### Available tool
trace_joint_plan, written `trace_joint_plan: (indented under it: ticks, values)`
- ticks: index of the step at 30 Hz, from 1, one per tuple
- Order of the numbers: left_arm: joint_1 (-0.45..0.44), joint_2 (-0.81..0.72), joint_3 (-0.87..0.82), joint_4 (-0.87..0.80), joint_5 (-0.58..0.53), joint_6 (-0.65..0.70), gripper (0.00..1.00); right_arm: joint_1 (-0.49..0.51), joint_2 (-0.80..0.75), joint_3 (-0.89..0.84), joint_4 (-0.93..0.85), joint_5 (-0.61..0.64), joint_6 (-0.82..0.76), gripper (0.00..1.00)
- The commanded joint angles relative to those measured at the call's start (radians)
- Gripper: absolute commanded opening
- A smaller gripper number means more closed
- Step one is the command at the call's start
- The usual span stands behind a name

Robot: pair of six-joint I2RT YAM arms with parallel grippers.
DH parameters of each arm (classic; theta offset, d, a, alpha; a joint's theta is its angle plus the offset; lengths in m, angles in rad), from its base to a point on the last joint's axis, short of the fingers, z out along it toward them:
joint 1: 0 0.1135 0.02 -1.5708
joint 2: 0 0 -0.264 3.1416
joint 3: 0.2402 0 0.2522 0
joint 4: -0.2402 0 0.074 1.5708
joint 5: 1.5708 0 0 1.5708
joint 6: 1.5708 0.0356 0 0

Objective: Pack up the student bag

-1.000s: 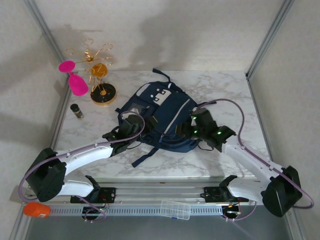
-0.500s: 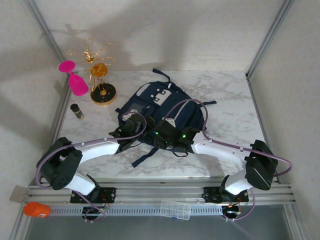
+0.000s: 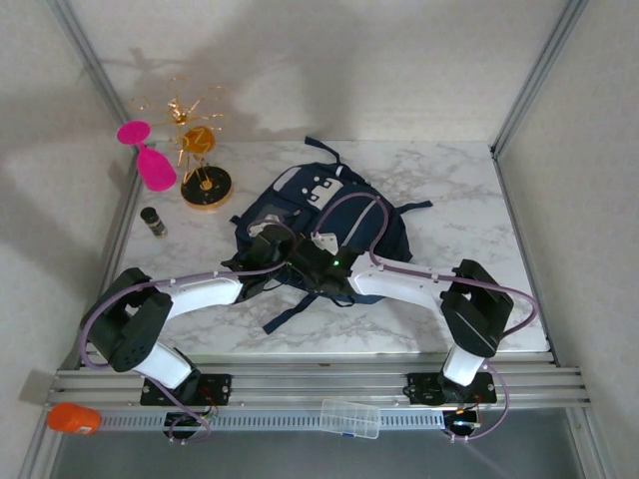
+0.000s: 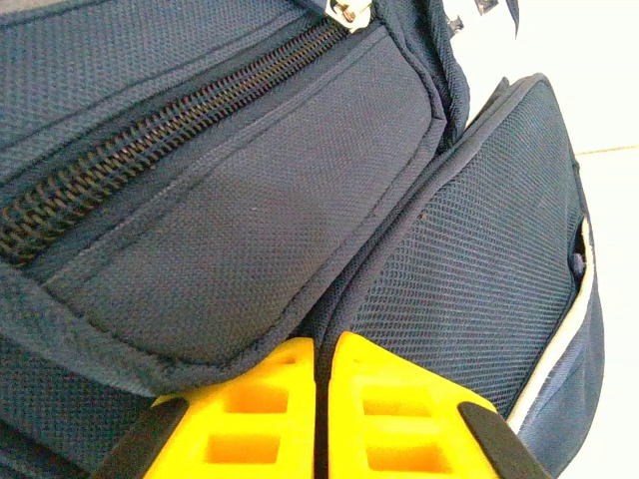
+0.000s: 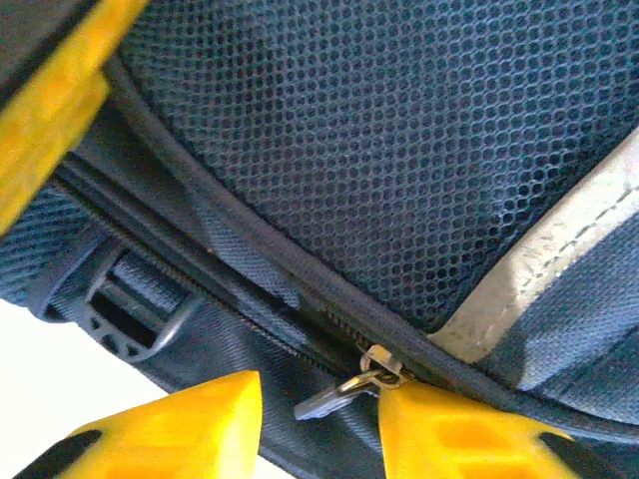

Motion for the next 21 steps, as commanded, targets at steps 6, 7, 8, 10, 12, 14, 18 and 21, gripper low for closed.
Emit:
trace_joint_plan:
  ticks: [6,7,8,10,12,14,18,21]
  values:
    - [0.022,0.011,0.025,0.001,0.009,0.031,0.00,-0.034,-0.046,-0.020,-0.051,0.136,0.047,0.21]
    - [0.024,0.009,0.025,-0.001,0.011,0.032,0.00,-0.037,-0.064,-0.034,-0.061,0.133,0.057,0.20]
    - [0.023,0.008,0.024,0.000,0.011,0.034,0.00,-0.042,-0.085,-0.053,-0.063,0.128,0.066,0.20]
    - [0.023,0.010,0.024,0.007,0.017,0.035,0.00,-0.058,-0.113,-0.093,-0.020,0.081,0.060,0.20]
    - [0.023,0.016,0.026,0.010,0.023,0.034,0.00,-0.075,-0.101,-0.108,0.025,0.007,0.044,0.21]
    - [0.023,0.016,0.025,0.011,0.024,0.032,0.00,-0.076,-0.071,-0.088,0.029,-0.019,0.041,0.21]
    - [0.023,0.020,0.027,0.008,0.024,0.031,0.00,-0.077,-0.043,-0.064,0.060,-0.015,0.012,0.23]
    - [0.023,0.022,0.027,0.014,0.030,0.024,0.00,-0.077,-0.042,-0.061,0.089,-0.023,-0.023,0.22]
